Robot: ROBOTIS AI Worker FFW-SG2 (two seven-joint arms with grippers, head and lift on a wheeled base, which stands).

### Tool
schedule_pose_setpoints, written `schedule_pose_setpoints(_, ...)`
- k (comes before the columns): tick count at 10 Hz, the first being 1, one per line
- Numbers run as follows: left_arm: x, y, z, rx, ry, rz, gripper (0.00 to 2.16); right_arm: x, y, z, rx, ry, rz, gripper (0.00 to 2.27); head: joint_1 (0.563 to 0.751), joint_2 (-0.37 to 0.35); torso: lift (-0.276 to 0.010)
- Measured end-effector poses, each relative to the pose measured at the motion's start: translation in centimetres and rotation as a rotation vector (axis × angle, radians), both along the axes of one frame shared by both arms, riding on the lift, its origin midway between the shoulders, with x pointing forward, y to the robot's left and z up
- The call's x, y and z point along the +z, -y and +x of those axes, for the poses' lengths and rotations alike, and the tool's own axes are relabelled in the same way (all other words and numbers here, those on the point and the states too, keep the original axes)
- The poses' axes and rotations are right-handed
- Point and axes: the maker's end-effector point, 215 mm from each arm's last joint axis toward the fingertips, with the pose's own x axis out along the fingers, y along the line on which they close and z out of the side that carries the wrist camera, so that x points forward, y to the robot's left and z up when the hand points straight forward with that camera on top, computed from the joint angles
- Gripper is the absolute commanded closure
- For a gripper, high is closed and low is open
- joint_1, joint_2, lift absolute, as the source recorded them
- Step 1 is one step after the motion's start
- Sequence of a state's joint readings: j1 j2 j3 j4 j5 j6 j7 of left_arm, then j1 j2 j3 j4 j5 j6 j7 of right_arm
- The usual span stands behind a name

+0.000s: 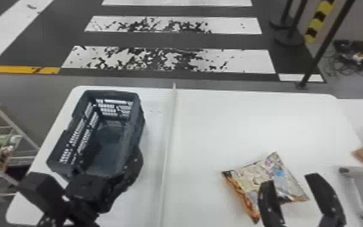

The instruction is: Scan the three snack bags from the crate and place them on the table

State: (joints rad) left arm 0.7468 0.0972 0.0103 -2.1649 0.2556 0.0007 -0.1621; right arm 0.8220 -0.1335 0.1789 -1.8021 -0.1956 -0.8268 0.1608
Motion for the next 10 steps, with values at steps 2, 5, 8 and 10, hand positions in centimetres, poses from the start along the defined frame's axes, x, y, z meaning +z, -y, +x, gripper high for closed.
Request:
schedule_pose_setpoints(2, -0.3, 1.7, -0.2, -0.017, -0.011, 0.016, 0.07, -3.4, -4.5, 0.8, 0.1, -0.128, -0.021, 2.19, 0.695, 0.104, -0.037)
schedule_pose_setpoints(5, 0.1, 2.8, -0.2, -0.044, -0.003, 0.016, 0.07, -11.4, -9.0, 1.9, 0.203, -0.36, -0.067, 2.24, 0.695, 0.176, -0.037)
schedule_pose_setpoints(8, 0.0, 4.3, 0.0, -0.077, -0.011, 0.016, 0.07, -15.3, -9.4, 1.2, 0.203, -0.444, -0.072, 2.25, 0.695, 0.17, -0.037)
schedule_pose_setpoints(10, -0.5, 5.1, -0.1, -0.092, -0.026, 0.025, 0.07, -18.5, -8.0, 1.7, 0.172, -0.494, -0.09, 2.25, 0.695, 0.13, -0.037)
